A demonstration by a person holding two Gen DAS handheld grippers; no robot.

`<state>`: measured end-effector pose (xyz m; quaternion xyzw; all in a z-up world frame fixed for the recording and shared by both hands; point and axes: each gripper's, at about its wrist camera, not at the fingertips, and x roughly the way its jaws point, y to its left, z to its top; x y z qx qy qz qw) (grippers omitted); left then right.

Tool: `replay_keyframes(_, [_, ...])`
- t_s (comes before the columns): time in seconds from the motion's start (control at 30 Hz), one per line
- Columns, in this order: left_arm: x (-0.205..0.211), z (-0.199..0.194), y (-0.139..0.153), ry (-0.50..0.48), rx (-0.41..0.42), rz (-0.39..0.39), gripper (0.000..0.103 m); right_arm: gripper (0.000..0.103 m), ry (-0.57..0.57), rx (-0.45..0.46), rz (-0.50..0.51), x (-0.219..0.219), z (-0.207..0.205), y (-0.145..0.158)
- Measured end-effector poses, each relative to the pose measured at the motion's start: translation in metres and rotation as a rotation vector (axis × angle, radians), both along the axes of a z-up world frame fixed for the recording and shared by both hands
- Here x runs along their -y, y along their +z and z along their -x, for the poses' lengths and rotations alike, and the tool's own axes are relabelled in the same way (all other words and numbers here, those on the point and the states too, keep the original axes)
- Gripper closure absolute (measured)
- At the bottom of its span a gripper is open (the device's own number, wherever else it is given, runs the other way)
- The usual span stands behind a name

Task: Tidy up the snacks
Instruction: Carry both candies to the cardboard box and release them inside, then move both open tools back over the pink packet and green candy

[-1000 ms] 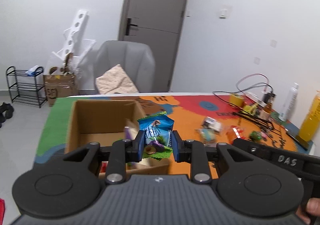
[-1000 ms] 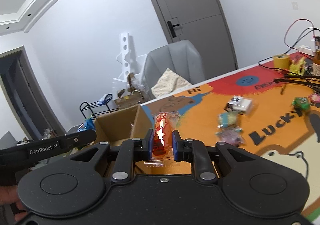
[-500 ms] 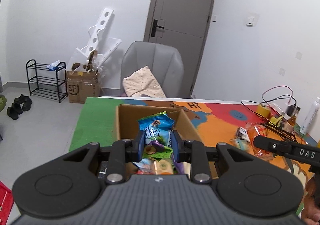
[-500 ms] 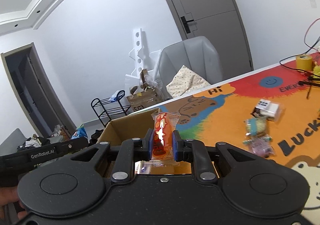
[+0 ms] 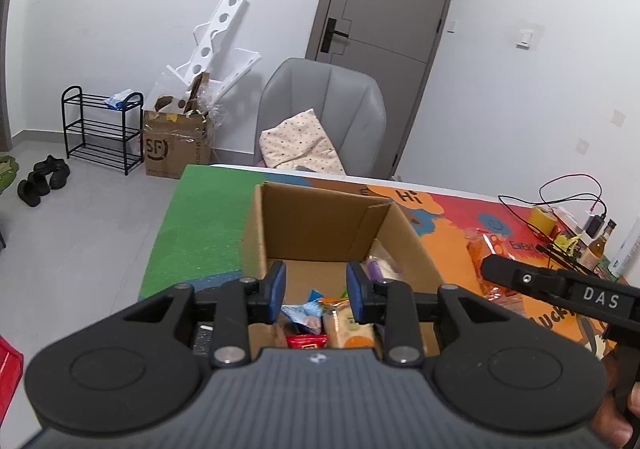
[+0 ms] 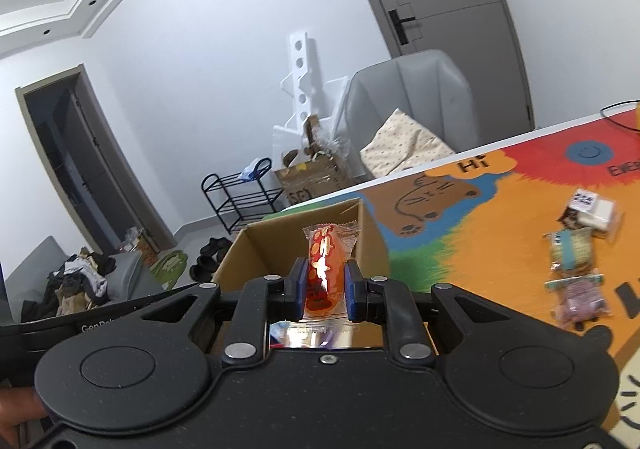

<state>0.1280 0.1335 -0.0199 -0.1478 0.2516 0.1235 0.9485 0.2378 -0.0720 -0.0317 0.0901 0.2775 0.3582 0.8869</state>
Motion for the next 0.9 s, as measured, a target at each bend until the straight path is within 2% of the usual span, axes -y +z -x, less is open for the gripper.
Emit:
replay_keyframes(0.1, [-0.004, 0.005, 0.0, 0.018, -0.004, -0.003, 0.07, 0.084, 0.05, -0.005, 0.001, -0.012, 0.002, 0.001])
replay_keyframes(0.17, [-0.005, 0.007, 0.001, 0.028, -0.008, -0.008, 0.065, 0.072, 0.073, -0.013, -0.004, -0.018, 0.003, 0.002])
replay_keyframes(0.2, [-0.005, 0.007, 0.001, 0.03, -0.009, -0.012, 0.058, 0.066, 0.072, -0.01, 0.0, -0.019, 0.005, 0.002])
replay_keyframes(0.23, [-0.004, 0.008, 0.001, 0.027, -0.006, -0.018, 0.055, 0.065, 0.067, -0.007, 0.004, -0.018, 0.006, 0.002])
replay_keyframes(0.3, [-0.002, 0.008, 0.0, 0.018, 0.005, -0.025, 0.039, 0.065, 0.038, -0.016, 0.008, -0.013, 0.006, 0.002])
replay_keyframes(0.37, [0.002, 0.005, -0.003, 0.005, 0.008, -0.017, 0.032, 0.065, 0.002, -0.017, 0.016, -0.003, 0.006, 0.002])
replay_keyframes(0.6, [0.024, -0.008, -0.004, -0.063, 0.009, -0.038, 0.018, 0.056, -0.109, -0.004, 0.038, 0.04, 0.009, 0.001])
replay_keyframes(0.7, [0.037, -0.013, -0.002, -0.082, 0.02, -0.044, 0.01, 0.045, -0.154, 0.005, 0.045, 0.058, 0.012, 0.001])
replay_keyframes(0.9, [0.067, -0.019, -0.001, -0.145, 0.029, -0.038, 0.003, 0.029, -0.254, 0.026, 0.065, 0.102, 0.019, 0.005])
